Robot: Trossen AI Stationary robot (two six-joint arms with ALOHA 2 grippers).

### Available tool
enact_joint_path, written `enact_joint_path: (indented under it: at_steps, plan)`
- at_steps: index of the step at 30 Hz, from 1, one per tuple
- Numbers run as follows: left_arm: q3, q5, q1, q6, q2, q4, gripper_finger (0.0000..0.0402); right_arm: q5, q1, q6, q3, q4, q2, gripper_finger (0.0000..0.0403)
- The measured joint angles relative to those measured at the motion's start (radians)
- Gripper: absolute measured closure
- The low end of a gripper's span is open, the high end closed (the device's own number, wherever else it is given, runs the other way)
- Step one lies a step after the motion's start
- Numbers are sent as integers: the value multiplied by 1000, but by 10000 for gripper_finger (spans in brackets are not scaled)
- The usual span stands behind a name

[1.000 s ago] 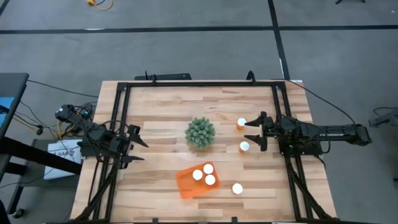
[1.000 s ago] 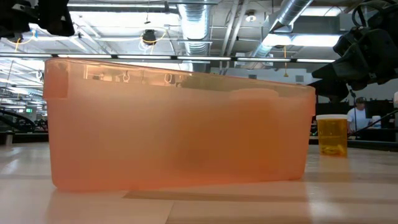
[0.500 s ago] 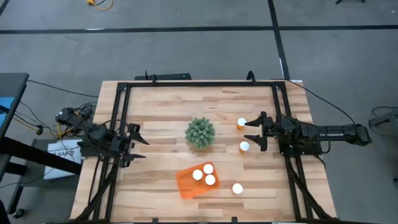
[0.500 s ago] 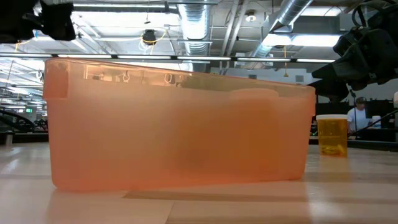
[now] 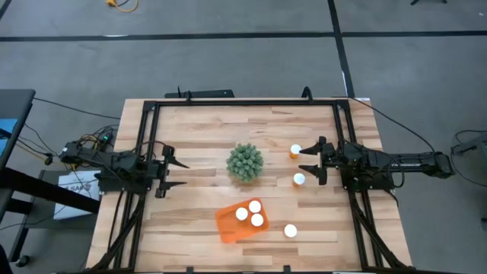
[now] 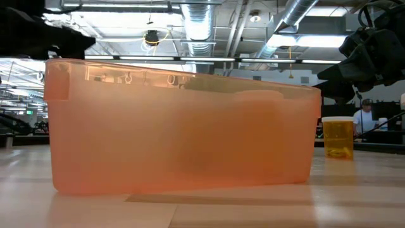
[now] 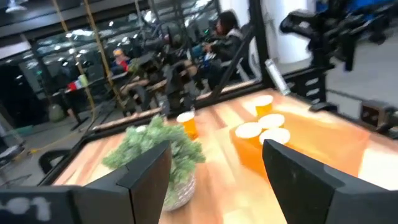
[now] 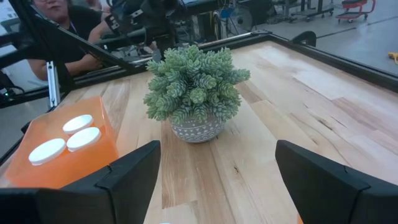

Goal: Pick and place pill bottles into a basket
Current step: Put the orange pill bottle into the orange bin

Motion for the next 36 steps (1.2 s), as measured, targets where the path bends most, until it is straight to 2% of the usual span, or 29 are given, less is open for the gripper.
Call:
enact_joint_path:
  at_steps: [8, 13, 36]
  plan:
    - [-1, -1, 94, -35, 74, -1, 159, 0, 0, 0, 0, 0, 0, 92]
    - [-1, -16, 122, -128, 123, 1, 159, 0, 0, 0, 0, 0, 0, 92]
    - [-2, -17, 126, -119, 153, 1, 159, 1, -1, 0, 0, 1, 0, 92]
